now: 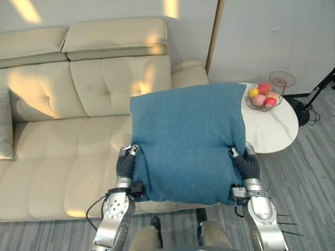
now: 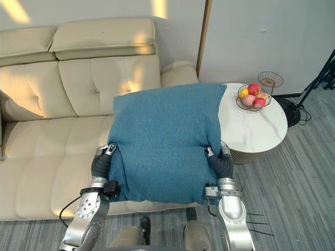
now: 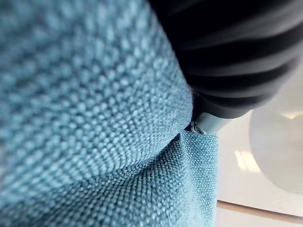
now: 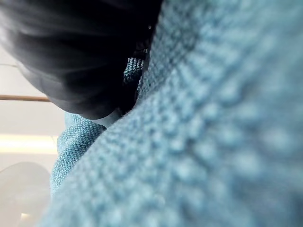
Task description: Pick up cushions and gather them together orderly.
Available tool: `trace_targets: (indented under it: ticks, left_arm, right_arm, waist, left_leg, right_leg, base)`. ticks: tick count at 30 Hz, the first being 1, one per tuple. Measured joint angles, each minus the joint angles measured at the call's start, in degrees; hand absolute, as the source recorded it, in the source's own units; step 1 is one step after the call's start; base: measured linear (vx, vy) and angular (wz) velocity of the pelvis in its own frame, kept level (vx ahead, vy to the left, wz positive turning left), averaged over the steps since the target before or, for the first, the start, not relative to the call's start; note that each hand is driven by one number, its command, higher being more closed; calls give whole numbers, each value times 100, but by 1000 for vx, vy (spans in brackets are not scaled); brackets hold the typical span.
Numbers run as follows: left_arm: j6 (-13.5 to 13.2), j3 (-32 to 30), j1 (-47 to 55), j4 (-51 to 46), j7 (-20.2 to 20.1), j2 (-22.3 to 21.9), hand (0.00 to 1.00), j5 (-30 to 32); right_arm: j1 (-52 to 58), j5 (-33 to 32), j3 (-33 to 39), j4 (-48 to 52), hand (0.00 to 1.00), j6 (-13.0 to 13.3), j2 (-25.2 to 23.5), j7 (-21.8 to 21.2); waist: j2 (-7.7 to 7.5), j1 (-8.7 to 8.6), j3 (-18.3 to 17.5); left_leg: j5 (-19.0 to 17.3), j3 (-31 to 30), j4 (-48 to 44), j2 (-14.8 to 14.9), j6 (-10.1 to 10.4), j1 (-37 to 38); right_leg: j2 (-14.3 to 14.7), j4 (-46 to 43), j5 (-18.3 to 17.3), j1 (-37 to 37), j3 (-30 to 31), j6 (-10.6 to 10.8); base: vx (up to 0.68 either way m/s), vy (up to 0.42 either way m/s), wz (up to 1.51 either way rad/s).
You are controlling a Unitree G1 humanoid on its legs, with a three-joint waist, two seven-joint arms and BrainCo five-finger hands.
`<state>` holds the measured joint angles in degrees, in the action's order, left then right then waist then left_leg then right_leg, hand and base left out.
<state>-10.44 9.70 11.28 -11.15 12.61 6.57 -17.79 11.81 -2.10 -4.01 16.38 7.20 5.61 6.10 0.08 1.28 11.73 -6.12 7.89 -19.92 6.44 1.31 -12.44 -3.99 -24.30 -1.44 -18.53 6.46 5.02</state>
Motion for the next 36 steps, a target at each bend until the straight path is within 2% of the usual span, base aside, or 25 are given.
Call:
trace_targets:
  ticks: [1,3,5,6,7,8,9,10,11,12,14,15,16,17,18,20,21,23,25,29,32,34,36]
  left_arm:
    - [1,-27,71,3,3,-59,100,1]
    - [-5,-45,120,1,4,-83,100,1]
    - [-39,-46,105,-14,8,-99,100,1]
    - [-54,-43,97,-20,14,-153,100,-5]
    - [-55,-37,98,-20,14,-197,100,-5]
    - [-23,-12,123,-12,15,-350,100,-5]
    - [21,46,138,-12,16,-408,100,-6]
    - [29,85,139,-12,18,-411,100,-7]
    - [39,147,140,-12,17,-414,100,-10]
    - [60,251,139,-13,13,-411,100,-11]
    - [57,377,110,-13,-1,-410,100,-10]
    - [56,403,71,-14,-24,-409,100,-10]
    - [57,441,37,-11,-24,-407,100,-12]
    - [56,546,-36,-8,-26,-402,100,-15]
    - [54,640,-113,24,-69,-394,100,-18]
    - [54,741,-222,174,-159,-394,100,-18]
    - [64,775,-326,359,-214,-333,100,-18]
    - [103,783,-328,524,-240,-220,100,-18]
    - [128,777,-323,555,-246,-71,100,-17]
    - [139,755,-311,555,-262,21,100,-17]
    - [140,658,-272,546,-281,39,100,-12]
    - [154,587,-235,540,-388,26,100,-8]
    - [187,577,-112,481,-397,34,100,-2]
  right_arm:
    - [24,7,-15,-11,100,0,-5,3]
    - [82,52,-75,-1,100,44,5,44]
    - [115,57,-127,25,100,116,26,126]
    - [111,54,-129,94,100,127,49,143]
    - [121,52,-128,115,100,137,72,151]
    - [129,44,-98,64,100,134,184,167]
    - [238,42,-35,25,100,112,214,185]
    - [252,42,-9,-3,100,103,222,204]
    - [181,45,67,-118,100,102,232,259]
    - [122,45,161,-245,100,99,230,277]
    - [115,45,281,-314,100,99,214,295]
    - [102,46,361,-319,100,101,193,295]
    - [108,45,395,-320,100,103,190,302]
    - [110,44,487,-348,100,103,180,339]
    - [106,44,621,-393,100,103,153,365]
    - [104,43,770,-466,100,103,157,369]
    - [39,43,833,-660,100,102,86,369]
    - [-23,44,842,-905,100,89,27,353]
    - [-59,43,824,-1075,100,35,-27,269]
    - [-86,37,804,-1122,100,3,-58,248]
    - [-195,36,742,-1123,100,3,-54,235]
    - [-219,40,744,-1125,100,3,-55,199]
    - [-161,51,737,-1174,100,-12,-94,139]
  waist:
    - [-3,0,4]
    - [-8,12,-4]
    - [-73,98,-100]
    - [-36,205,-142]
    - [17,232,-176]
    - [275,238,-189]
    - [340,209,-188]
    - [337,201,-186]
    - [260,185,-140]
    - [265,108,-150]
    - [236,36,-158]
    - [254,-53,-171]
    - [248,-92,-171]
    - [242,-131,-177]
    - [271,-195,-210]
    - [320,-244,-270]
    - [221,-248,-281]
    - [166,-195,-318]
    - [165,-173,-320]
    - [165,-126,-321]
    - [147,-112,-327]
    - [126,-140,-318]
    - [15,-254,-247]
  left_leg:
    - [4,-77,-126,-7,-1,6]
    - [52,-380,-176,-71,80,-49]
    - [267,-667,-148,-121,203,-355]
    - [500,-862,-12,-96,335,-597]
    - [632,-972,89,-59,394,-739]
    - [804,-1176,379,109,408,-926]
    - [751,-1106,857,281,335,-874]
    - [632,-951,1033,362,215,-840]
    - [612,-523,1053,478,224,-858]
    - [612,-126,749,495,222,-890]
    - [574,360,60,531,163,-862]
    - [451,607,-355,553,-15,-705]
    - [372,715,-508,575,-74,-597]
    - [180,829,-646,611,-31,-328]
    - [-13,884,-384,553,107,-44]
    - [-30,841,507,449,221,331]
    - [199,815,881,328,345,359]
    - [229,819,813,273,244,326]
    - [97,825,459,269,72,106]
    - [-155,876,68,267,-57,-122]
    - [-346,946,-130,205,-135,-307]
    - [-475,914,-252,32,-237,-392]
    - [-721,682,-483,-289,-365,-342]
  right_leg:
    - [-62,-1592,-707,-30,97,76]
    - [-76,-2456,-1120,405,309,310]
    - [-6,-1960,-1692,945,380,199]
    - [22,-1203,-2107,1183,190,-33]
    - [70,-867,-2242,1238,52,-135]
    - [319,-615,-2175,1183,-283,-231]
    - [404,-550,-2024,1164,-636,-417]
    - [380,-530,-1946,1138,-781,-515]
    - [313,-481,-1858,1129,-1056,-660]
    - [256,-333,-1699,1155,-1342,-751]
    - [167,-23,-1422,1163,-1690,-812]
    - [97,193,-1244,1175,-1920,-826]
    - [72,288,-1159,1171,-2005,-832]
    - [36,510,-996,1169,-2148,-815]
    - [23,773,-849,1173,-2268,-744]
    - [38,1047,-691,1143,-2378,-641]
    - [-8,1184,-597,1112,-2317,-513]
    - [6,1355,-373,1123,-2175,-464]
    - [-19,1469,-182,1112,-2140,-395]
    - [-24,1661,24,1085,-2023,-281]
    - [-142,1578,-40,894,-1896,-189]
    - [-318,1214,-265,709,-1882,-82]
    - [-675,289,-786,622,-1860,16]
  base:
    - [-181,-22,18]
    - [-241,-145,58]
    - [-300,-266,69]
    - [-262,-239,50]
    - [-407,-360,83]
    - [-345,-309,118]
    - [-347,-281,128]
    - [-348,-248,127]
    - [-331,-214,120]
    - [-319,-215,115]
    - [-263,-143,102]
    - [-241,-84,95]
    - [-232,-35,90]
    - [-219,16,85]
    - [-243,51,85]
    - [-168,82,68]
    - [-132,106,46]
    - [-98,121,8]
    - [-84,173,-5]
    - [-86,158,-15]
    - [-55,142,-11]
    - [-7,178,12]
    - [44,171,54]
